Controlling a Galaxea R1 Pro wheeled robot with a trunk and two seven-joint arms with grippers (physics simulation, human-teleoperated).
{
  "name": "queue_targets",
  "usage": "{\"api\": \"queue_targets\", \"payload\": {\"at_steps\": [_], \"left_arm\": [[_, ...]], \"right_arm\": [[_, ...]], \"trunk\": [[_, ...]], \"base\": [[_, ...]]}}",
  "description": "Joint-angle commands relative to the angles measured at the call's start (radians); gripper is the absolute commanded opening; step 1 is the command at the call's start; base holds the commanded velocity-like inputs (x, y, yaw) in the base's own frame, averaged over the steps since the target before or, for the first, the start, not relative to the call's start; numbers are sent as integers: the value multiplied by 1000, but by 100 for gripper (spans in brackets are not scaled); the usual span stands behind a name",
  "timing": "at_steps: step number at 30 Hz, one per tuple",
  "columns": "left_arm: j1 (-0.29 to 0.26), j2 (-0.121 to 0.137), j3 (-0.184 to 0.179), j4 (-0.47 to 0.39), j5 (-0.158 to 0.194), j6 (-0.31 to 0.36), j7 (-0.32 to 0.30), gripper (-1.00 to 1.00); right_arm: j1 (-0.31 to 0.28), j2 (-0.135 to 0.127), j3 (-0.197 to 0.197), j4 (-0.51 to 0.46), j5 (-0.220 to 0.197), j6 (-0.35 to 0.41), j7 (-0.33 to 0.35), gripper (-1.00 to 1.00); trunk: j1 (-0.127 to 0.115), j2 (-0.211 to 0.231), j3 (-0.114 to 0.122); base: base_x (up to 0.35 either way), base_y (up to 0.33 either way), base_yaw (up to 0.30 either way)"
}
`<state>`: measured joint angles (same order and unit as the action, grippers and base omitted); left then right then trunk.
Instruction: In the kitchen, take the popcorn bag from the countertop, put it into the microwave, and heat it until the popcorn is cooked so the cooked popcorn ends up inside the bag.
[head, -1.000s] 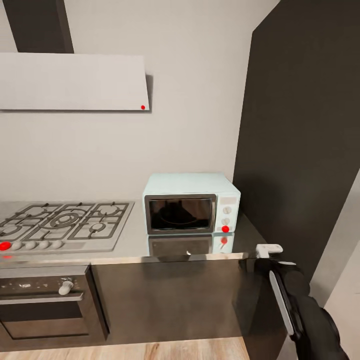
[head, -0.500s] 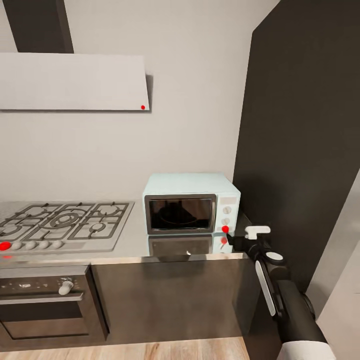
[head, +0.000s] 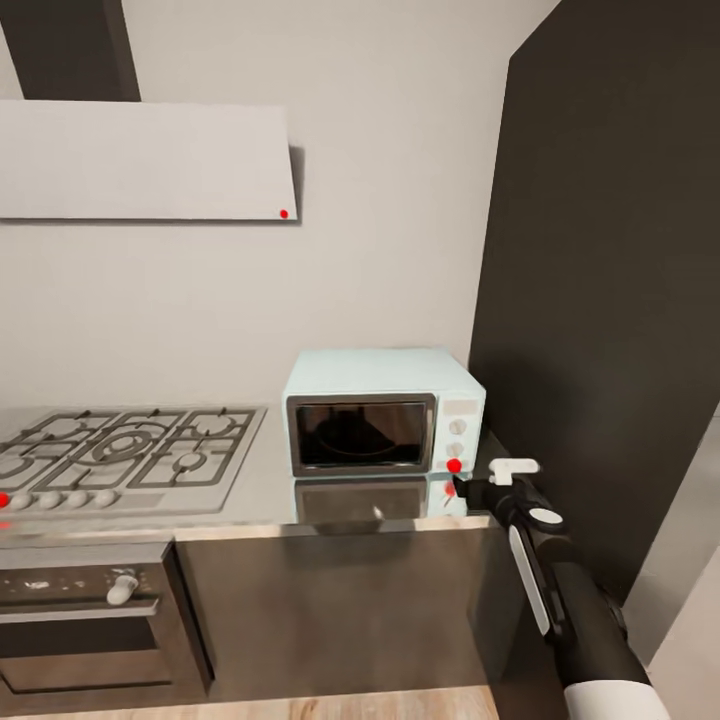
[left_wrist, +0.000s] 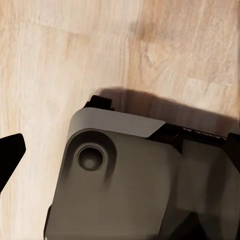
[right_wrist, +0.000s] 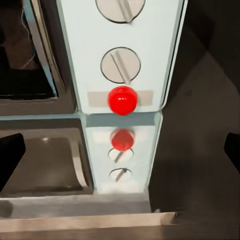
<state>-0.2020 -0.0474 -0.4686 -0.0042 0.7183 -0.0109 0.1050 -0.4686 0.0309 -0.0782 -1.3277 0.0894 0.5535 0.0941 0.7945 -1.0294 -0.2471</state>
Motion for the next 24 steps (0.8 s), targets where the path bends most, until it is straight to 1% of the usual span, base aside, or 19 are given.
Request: {"api": "queue_targets", "payload": {"at_steps": [1,5,16,19,24], "left_arm": [[0,0,-8,0,7,-1,4,100],[-1,0,-8,1,7,-1,4,100],[-1,0,-8,1,7,-1,4,100],[-1,0,-8,1,7,-1,4,100],[-1,0,-8,1,7,-1,4,100]], "right_arm": [[-1,0,-3,10,12,4,9,100],[-1,-4,-3,41,17,-14,11,100],[-1,-3,-3,45,13,-20,11,100],[-1,-2,-4,48,14,-19,8,100],[-1,-2,-4,48,18,-16,6,100]], "trunk": [[1,-1,-1],[1,-1,-1],[1,-1,-1],[1,-1,-1],[1,-1,-1]], "base": [[285,0,0],[285,0,0],[269,0,0],[123,0,0],[19,0,0]]}}
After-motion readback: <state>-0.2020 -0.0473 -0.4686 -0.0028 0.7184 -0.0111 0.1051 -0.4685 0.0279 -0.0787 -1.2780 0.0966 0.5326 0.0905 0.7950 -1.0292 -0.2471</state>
